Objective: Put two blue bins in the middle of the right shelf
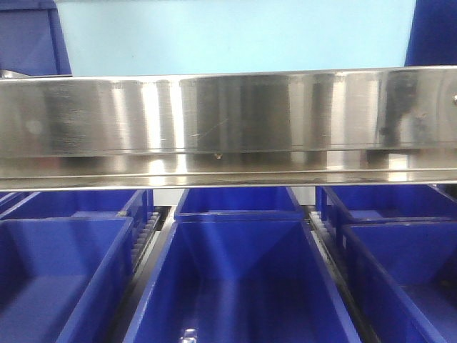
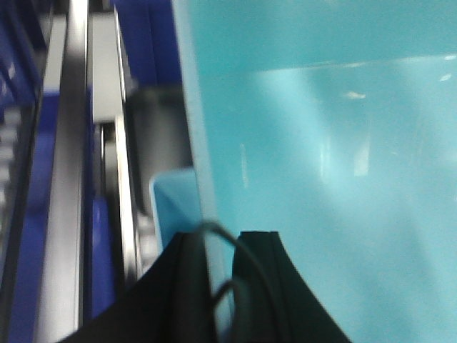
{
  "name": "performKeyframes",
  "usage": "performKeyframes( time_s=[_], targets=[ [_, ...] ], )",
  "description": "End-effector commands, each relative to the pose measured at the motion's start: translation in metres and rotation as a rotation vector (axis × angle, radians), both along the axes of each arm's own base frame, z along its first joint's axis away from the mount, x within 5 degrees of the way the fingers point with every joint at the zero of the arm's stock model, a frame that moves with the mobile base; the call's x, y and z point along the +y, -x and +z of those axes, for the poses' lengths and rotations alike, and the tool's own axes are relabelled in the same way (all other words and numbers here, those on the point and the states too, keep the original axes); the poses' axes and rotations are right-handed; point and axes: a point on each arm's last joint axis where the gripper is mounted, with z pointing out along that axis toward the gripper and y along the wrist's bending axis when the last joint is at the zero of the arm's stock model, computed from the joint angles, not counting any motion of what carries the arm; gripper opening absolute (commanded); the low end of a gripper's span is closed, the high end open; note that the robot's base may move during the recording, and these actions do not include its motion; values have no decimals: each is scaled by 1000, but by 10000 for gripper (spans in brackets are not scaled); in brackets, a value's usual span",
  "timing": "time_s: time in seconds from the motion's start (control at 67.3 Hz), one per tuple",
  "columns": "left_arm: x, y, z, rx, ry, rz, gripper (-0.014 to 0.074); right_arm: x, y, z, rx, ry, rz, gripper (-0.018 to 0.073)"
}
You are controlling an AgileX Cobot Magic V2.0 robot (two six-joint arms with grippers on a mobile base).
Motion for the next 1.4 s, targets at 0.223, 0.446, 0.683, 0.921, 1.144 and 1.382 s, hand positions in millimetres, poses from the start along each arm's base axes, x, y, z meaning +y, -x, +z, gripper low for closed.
performKeyframes(
  time_s=[0.223, 0.446, 0.683, 0.921, 1.144, 1.382],
  targets=[
    [-3, -1, -12, 71, -79, 6, -111, 10, -28, -18, 11, 1, 13, -153],
    [0, -2, -11, 53, -105, 25, -111, 12, -29, -15, 1, -24, 19, -153],
    [6, -6, -8, -2, -163, 66, -111, 13, -30, -14, -9, -31, 20, -153],
    [4, -10, -3, -63, -137, 58, -111, 12, -31, -14, -17, -34, 17, -153],
    [4, -13, -6, -70, -160, 62, -111, 11, -29, -19, 35, -17, 17, -153],
    [-2, -20, -28, 59, -193, 58, -111, 10, -26, -24, 98, 4, 20, -153]
  ],
)
